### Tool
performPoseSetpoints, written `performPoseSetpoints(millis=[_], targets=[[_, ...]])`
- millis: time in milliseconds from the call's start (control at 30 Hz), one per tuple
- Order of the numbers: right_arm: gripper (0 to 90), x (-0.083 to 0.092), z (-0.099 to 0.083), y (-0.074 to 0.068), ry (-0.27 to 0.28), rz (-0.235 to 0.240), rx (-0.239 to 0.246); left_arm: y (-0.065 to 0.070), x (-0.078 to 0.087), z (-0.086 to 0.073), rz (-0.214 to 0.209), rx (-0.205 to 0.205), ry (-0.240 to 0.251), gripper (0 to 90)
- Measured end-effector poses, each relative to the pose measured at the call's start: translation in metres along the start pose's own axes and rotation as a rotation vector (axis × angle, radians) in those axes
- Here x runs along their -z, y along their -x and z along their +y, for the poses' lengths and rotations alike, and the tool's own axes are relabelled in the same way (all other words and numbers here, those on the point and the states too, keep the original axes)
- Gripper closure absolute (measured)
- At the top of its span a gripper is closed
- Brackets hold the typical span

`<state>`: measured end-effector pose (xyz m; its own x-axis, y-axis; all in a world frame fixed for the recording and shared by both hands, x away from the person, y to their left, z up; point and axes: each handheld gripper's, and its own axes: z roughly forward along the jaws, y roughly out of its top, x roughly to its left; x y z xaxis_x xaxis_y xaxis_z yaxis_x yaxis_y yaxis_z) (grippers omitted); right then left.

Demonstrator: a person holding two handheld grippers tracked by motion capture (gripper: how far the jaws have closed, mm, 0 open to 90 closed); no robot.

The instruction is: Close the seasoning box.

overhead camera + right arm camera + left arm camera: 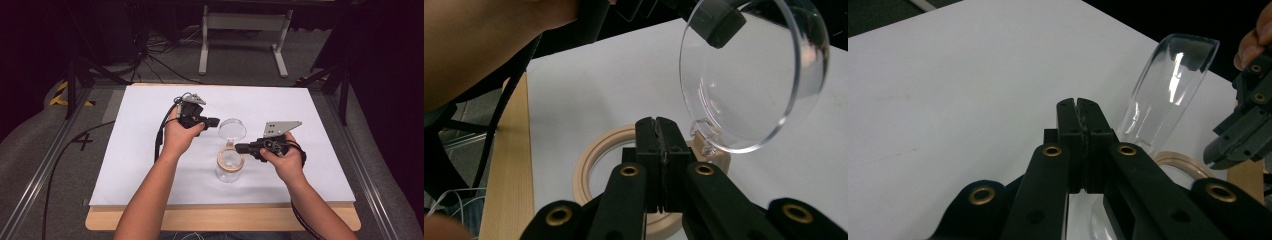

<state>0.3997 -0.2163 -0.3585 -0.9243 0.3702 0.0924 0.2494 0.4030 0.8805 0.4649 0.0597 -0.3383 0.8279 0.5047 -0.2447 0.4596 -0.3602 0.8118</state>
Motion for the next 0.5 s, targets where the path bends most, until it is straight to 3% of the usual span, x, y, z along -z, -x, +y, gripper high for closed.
performPoseSetpoints(millis=[500], targets=[[89.7,0.004,0.002,0.001,0.022,-0.006,-0.004,0.012,0.006,0.001,-0.010,-0.043,-0.007,89.2]])
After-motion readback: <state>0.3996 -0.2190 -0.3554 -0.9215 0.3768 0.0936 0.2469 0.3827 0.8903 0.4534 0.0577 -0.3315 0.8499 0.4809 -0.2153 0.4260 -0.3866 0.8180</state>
